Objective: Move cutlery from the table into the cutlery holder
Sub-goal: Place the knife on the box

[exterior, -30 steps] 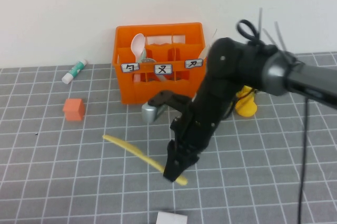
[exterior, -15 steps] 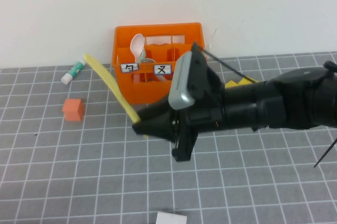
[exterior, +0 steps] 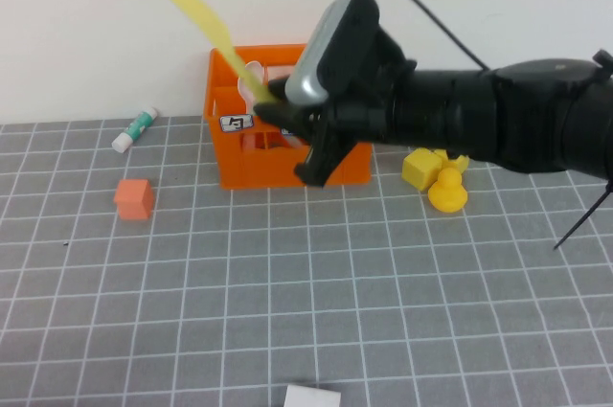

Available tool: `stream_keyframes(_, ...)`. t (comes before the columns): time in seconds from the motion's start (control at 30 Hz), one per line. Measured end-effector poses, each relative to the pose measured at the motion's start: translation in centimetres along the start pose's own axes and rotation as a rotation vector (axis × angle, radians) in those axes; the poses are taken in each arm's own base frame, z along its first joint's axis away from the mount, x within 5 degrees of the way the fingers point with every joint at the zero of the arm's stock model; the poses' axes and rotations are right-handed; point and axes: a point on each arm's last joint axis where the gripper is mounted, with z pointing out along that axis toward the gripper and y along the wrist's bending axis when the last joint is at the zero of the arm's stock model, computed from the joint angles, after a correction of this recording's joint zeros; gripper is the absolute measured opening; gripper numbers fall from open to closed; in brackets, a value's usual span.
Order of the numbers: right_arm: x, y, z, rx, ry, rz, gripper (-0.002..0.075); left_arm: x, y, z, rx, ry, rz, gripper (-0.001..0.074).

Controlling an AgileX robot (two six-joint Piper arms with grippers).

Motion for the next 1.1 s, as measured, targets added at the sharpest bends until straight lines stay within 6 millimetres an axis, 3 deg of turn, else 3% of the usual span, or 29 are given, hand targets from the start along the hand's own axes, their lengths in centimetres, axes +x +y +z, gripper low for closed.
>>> stream_keyframes(0.63,-0.3,-0.6,0.0,0.045,0.007,0.052,0.0196,0.0,0.0,0.0,0.000,0.002,-0.002,-0.0001)
stream_keyframes(0.77,-0.4,-0.5,-0.2,-0.011,-0.018,0.120,0.0196,0.0,0.0,0.0,0.000,0.004,-0.002,-0.0001)
stream_keyframes(0.9,0.4,-0.4,-0.5,-0.076,0.075,0.150,0.0196,0.0,0.0,0.0,0.000,0.004,-0.002,-0.0001)
stream_keyframes(1.0,1.5,-0.9,-0.6,0.004,0.185,0.264,0.0196,0.0,0.0,0.0,0.000,0.004,-0.002,-0.0001)
stream_keyframes(1.1,2.3,-2.3,-0.8,0.197,0.242,0.459,0.0196,0.0,0.0,0.0,0.000,0.004,-0.002,-0.0001)
